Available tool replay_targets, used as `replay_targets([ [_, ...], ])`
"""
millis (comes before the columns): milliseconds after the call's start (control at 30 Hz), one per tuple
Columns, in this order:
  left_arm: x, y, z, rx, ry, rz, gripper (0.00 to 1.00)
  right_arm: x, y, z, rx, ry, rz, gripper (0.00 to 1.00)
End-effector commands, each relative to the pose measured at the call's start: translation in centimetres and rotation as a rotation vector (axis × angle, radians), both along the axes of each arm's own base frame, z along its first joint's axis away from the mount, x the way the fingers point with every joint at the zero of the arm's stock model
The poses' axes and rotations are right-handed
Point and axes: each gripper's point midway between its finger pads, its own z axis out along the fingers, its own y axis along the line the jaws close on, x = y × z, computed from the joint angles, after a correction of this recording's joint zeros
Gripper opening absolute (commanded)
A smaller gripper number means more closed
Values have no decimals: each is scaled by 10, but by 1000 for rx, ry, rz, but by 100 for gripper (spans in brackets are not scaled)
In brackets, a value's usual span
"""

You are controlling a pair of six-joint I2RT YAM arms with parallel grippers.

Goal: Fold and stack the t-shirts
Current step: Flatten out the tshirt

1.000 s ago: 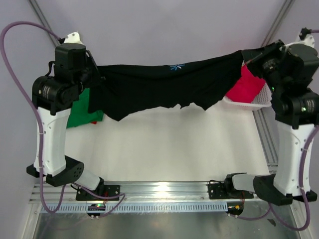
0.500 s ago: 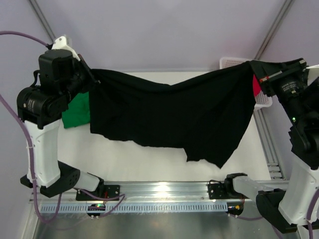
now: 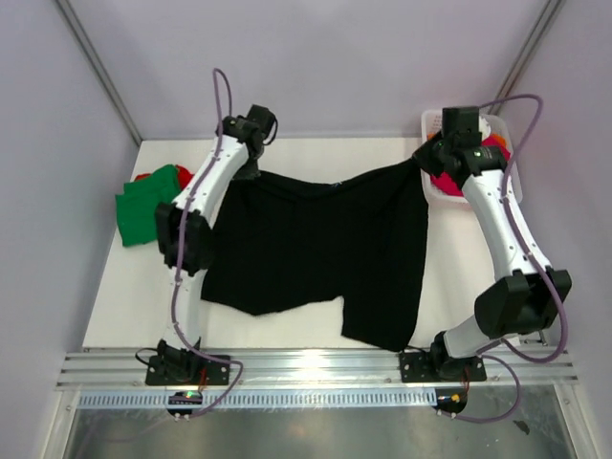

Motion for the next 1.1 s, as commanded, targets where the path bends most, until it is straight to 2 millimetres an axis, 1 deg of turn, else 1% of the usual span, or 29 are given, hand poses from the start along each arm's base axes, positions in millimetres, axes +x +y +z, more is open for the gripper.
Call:
replay_targets([
  [0, 39, 7, 9, 68, -108, 14, 0, 32, -6, 15, -66, -143, 11, 3],
  [33, 48, 5, 12, 62, -136, 16, 0, 37, -5, 2, -69, -120, 22, 3],
  [100, 62, 6, 8, 83, -177, 36, 0, 43, -1, -14, -88, -116, 36, 3],
  [133, 65, 6, 6, 81, -189, 43, 0, 44, 0, -19, -89, -113, 35, 3],
  [167, 68, 4, 8, 71, -206, 43, 0, 44, 0, -32, -98, -98, 44, 3],
  [200, 72, -2, 9, 43, -217, 20, 2, 47, 4, -31, -95, -122, 60, 3],
  [233, 73, -7, 8, 21, -216, 2, 13, 48, 8, -34, -93, -128, 82, 3],
  [267, 73, -11, 9, 4, -215, -13, 34, 49, 10, -40, -111, -125, 117, 11],
  [300, 73, -12, 8, -3, -211, -24, 75, 49, 12, -43, -121, -113, 127, 29],
  [333, 70, -12, 12, -15, -217, -18, 85, 47, 16, -46, -137, -103, 137, 39],
  [367, 68, -13, 13, -21, -217, -16, 93, 47, 18, -48, -157, -97, 145, 44],
  [400, 66, -12, 10, -17, -205, -16, 99, 45, 18, -48, -192, -97, 163, 44],
  [433, 63, -10, 17, -16, -214, -15, 99, 43, 21, -47, -220, -102, 163, 45],
  [467, 61, -8, 20, -9, -217, -14, 99, 39, 22, -51, -241, -99, 168, 46],
  [500, 57, -5, 19, 1, -209, -15, 99, 38, 22, -43, -276, -132, 173, 47],
  [533, 54, -2, 25, 9, -212, -14, 99, 37, 19, -42, -303, -140, 155, 47],
  [567, 51, 0, 27, 21, -208, -15, 99, 33, 22, -45, -314, -139, 167, 47],
  [633, 44, 2, 29, 23, -196, -17, 99, 31, 22, -43, -325, -155, 168, 47],
  [700, 28, 0, 40, -19, -179, -29, 99, 27, 23, -48, -325, -143, 178, 47],
  [733, 26, 0, 36, -15, -168, -31, 99, 26, 22, -48, -326, -141, 179, 47],
  [767, 18, 1, 46, -32, -177, -30, 99, 23, 24, -50, -321, -133, 191, 47],
  [800, 10, 0, 42, -35, -156, -40, 99, 18, 26, -53, -319, -116, 202, 47],
  [833, 5, -3, 44, -43, -156, -48, 99, 14, 27, -54, -312, -106, 207, 47],
  [867, -2, -6, 45, -60, -151, -58, 99, 6, 31, -56, -300, -86, 234, 47],
  [900, -15, -10, 46, -89, -137, -68, 99, 1, 35, -58, -298, -74, 250, 47],
  [967, -28, -15, 43, -110, -115, -69, 99, -14, 42, -64, -280, -35, 279, 47],
  [1000, -40, -17, 32, -109, -74, -63, 99, -20, 47, -68, -265, -19, 300, 47],
  [1033, -45, -17, 24, -105, -53, -57, 99, -26, 53, -71, -252, -4, 317, 47],
  [1067, -52, -17, 14, -101, -25, -45, 99, -37, 56, -83, -235, 40, 327, 47],
])
